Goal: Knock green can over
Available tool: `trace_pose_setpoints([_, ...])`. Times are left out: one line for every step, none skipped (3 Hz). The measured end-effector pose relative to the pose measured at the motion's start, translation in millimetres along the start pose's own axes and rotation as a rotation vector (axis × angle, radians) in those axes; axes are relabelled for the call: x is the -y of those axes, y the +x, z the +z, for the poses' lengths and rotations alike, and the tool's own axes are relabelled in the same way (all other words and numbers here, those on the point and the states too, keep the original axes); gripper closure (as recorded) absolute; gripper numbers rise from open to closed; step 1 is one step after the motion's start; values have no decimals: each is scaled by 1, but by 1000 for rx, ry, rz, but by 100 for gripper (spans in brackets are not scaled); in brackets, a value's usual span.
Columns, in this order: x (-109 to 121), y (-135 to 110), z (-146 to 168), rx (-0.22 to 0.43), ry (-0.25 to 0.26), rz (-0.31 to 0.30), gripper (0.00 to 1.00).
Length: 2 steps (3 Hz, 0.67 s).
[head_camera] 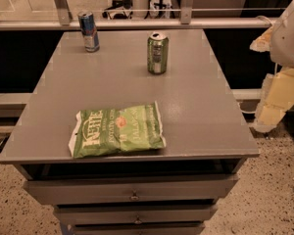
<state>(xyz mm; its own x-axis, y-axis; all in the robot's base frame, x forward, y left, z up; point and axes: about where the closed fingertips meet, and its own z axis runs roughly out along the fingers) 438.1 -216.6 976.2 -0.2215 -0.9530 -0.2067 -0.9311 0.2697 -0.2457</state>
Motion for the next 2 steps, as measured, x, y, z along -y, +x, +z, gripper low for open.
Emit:
trace_pose_setpoints([0,0,0,1,3,1,0])
trace_pose_setpoints([12,-5,14,25,15,21,0])
